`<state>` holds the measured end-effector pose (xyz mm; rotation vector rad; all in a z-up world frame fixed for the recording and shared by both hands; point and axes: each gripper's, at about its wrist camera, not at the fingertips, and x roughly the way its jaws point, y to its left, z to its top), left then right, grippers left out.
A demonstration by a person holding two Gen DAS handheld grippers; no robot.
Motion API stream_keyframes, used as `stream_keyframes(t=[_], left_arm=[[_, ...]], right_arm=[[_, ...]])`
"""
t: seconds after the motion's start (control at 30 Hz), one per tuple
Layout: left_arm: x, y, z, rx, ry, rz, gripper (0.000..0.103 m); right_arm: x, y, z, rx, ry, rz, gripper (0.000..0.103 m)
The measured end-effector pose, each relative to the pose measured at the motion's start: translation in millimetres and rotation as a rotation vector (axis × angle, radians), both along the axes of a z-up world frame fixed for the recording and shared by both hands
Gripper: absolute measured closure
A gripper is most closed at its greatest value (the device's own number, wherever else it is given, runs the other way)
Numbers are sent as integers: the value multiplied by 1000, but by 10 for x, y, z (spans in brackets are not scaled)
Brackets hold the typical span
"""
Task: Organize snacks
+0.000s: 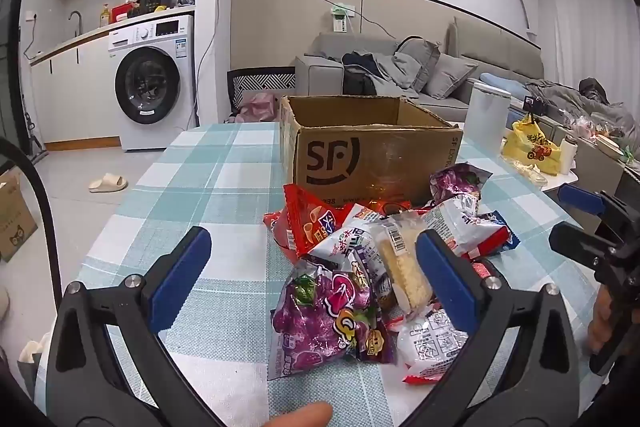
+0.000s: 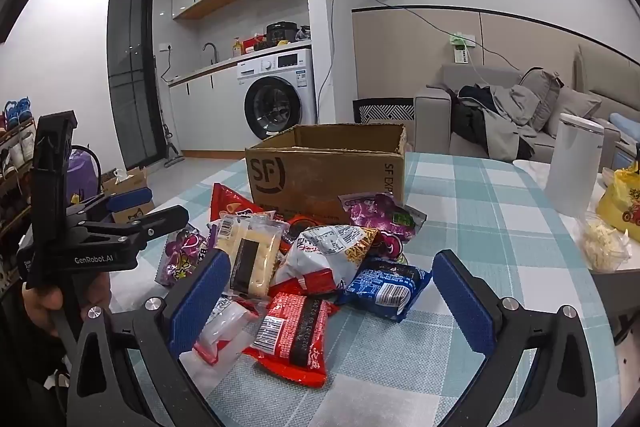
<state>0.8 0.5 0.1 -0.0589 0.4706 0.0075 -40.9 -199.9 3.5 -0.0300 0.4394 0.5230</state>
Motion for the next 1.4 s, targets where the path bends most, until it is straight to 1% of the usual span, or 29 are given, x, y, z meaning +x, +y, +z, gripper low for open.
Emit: stream_keyframes(t=[0.03,0.07,0.1,0.4,0.47,0.5,0.7,0.77,1.4], left_arm=[[7,0,0,1,1,-2,1],[18,0,-2,4,3,0,1],[-16,0,2,1,-18,-1,1],[-8,-23,-22,1,-25,-19,1],[-6,-8,-27,1,-24,-19,1],[-19,-11,11,9,-20,-17,1],[-20,19,18,1,-18,-17,1],[-29,-30,13,16,-22,-14,1],[-5,-64,-29,20,-19,-13,1]], right_arm=[[14,4,-3,-6,24,5,0],[19,3,-4,-5,26,5,0],[10,9,-4,-11,15,5,0],[109,1,-10,-1,23,13,0],[31,13,-15,-14,16,6,0],[34,11,-18,-14,16,5,0],[44,19,-17,-16,19,6,0],[37,19,-14,-15,17,6,0],[59,28,-54,-26,22,6,0]])
